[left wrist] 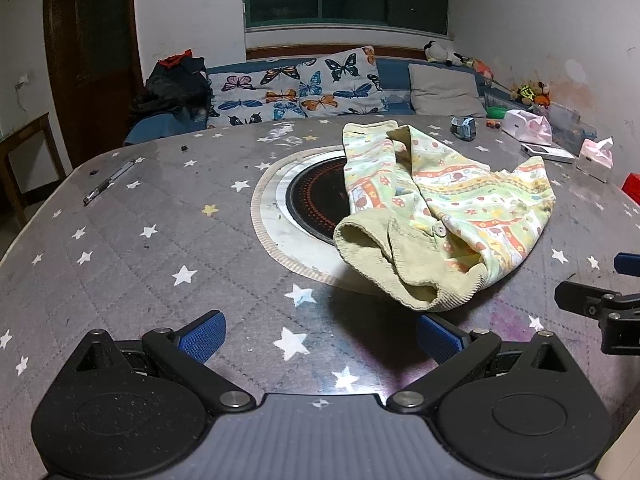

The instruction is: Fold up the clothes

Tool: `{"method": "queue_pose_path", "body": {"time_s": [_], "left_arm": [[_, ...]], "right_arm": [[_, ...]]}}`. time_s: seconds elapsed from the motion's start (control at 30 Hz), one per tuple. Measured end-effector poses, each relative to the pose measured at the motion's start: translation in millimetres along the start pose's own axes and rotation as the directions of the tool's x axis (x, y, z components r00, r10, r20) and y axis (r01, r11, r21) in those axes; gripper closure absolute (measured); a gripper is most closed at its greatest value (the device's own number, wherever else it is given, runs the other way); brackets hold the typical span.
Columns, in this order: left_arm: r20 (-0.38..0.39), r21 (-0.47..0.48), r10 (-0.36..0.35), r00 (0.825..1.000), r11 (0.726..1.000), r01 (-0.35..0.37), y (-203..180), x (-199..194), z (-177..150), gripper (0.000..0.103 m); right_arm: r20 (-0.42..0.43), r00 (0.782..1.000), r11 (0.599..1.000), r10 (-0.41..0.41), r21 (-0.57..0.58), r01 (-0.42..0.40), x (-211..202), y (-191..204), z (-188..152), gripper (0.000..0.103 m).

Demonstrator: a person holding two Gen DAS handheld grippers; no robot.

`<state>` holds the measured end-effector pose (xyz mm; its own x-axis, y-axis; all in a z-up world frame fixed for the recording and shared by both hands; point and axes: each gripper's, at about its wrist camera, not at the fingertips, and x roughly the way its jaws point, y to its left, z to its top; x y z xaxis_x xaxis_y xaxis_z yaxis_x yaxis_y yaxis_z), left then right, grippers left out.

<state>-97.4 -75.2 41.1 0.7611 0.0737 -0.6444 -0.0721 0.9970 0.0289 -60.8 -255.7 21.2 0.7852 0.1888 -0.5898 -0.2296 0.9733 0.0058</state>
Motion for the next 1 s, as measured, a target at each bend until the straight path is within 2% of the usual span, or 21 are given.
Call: {"method": "queue_pose_path", "body": {"time_s": [1.0], "left_arm": [[-0.038, -0.012, -0.040, 0.998, 0.999, 0.040, 3, 21, 25, 0.000]], "right_arm": [[-0.043, 0.999, 0.999, 0.018, -0.027, -0.020, 32, 5, 24, 0.000]]}}
